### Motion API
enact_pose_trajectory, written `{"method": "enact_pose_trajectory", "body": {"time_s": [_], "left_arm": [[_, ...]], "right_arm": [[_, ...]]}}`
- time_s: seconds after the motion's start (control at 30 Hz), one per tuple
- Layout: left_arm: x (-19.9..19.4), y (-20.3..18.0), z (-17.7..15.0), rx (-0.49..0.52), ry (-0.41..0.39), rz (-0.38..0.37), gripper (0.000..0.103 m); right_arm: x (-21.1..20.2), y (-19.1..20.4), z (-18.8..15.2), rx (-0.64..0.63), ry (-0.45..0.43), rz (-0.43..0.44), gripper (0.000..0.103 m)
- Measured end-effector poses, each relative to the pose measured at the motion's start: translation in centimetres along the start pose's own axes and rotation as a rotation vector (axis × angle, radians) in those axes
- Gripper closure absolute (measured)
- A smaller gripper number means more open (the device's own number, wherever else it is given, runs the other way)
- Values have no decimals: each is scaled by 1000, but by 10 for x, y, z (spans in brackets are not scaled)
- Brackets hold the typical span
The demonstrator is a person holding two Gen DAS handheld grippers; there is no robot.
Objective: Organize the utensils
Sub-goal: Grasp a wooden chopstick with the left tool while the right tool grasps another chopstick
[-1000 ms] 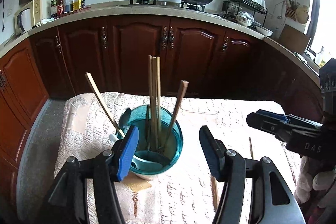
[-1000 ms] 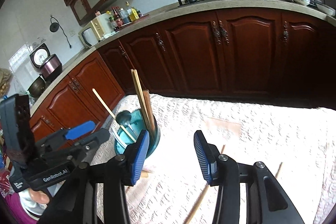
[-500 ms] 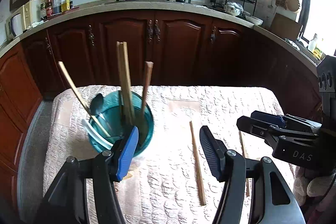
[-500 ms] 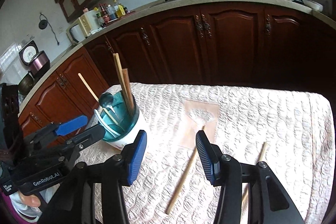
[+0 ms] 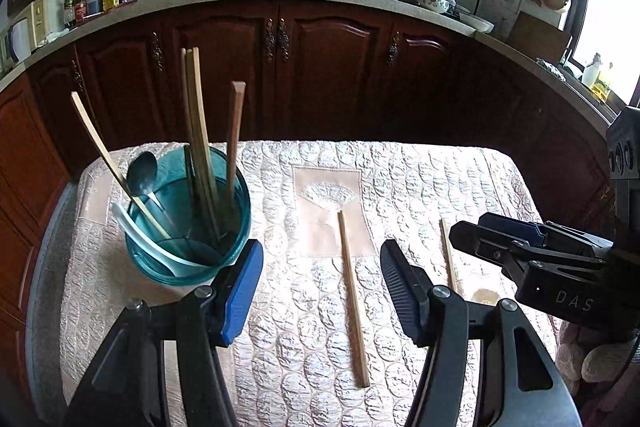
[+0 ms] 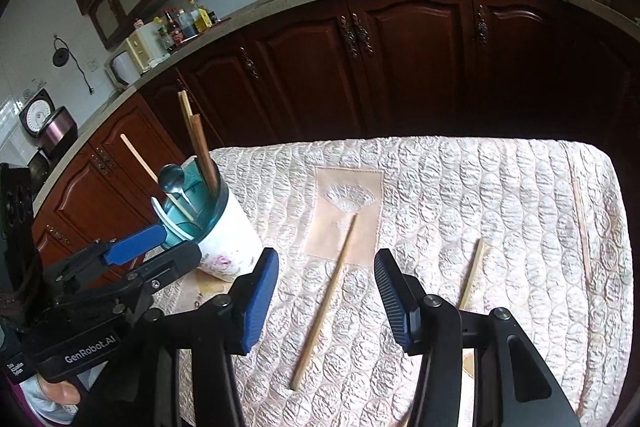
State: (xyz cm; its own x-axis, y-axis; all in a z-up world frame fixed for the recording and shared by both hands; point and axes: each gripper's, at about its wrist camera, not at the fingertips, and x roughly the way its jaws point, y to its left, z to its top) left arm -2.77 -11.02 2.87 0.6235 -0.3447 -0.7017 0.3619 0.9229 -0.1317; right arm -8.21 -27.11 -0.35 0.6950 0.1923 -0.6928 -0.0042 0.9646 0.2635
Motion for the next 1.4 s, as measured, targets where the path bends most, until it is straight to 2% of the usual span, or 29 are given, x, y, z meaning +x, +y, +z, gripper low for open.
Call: {"method": "enact_pose_trajectory", "body": {"time_s": [0.23,0.57,0.87,1.17,1.4], "left_arm": [[16,1,-11,-10,46,-13,41],[49,-3,-27,-4,125,-14,41],[77,-16,-29,-1,174,-21,41],[112,-21,-24,-29,220,-35,41],[141,-18,-15,-75,249,-68,41]], "right_arm": [[10,-19,-14,31,39,-29,47],[40,-77,-51,163,134,-90,47],[49,-107,-64,204,158,-121,47],[58,-130,-60,227,172,-144,47],[76,-155,-41,258,184,-158,47]]}}
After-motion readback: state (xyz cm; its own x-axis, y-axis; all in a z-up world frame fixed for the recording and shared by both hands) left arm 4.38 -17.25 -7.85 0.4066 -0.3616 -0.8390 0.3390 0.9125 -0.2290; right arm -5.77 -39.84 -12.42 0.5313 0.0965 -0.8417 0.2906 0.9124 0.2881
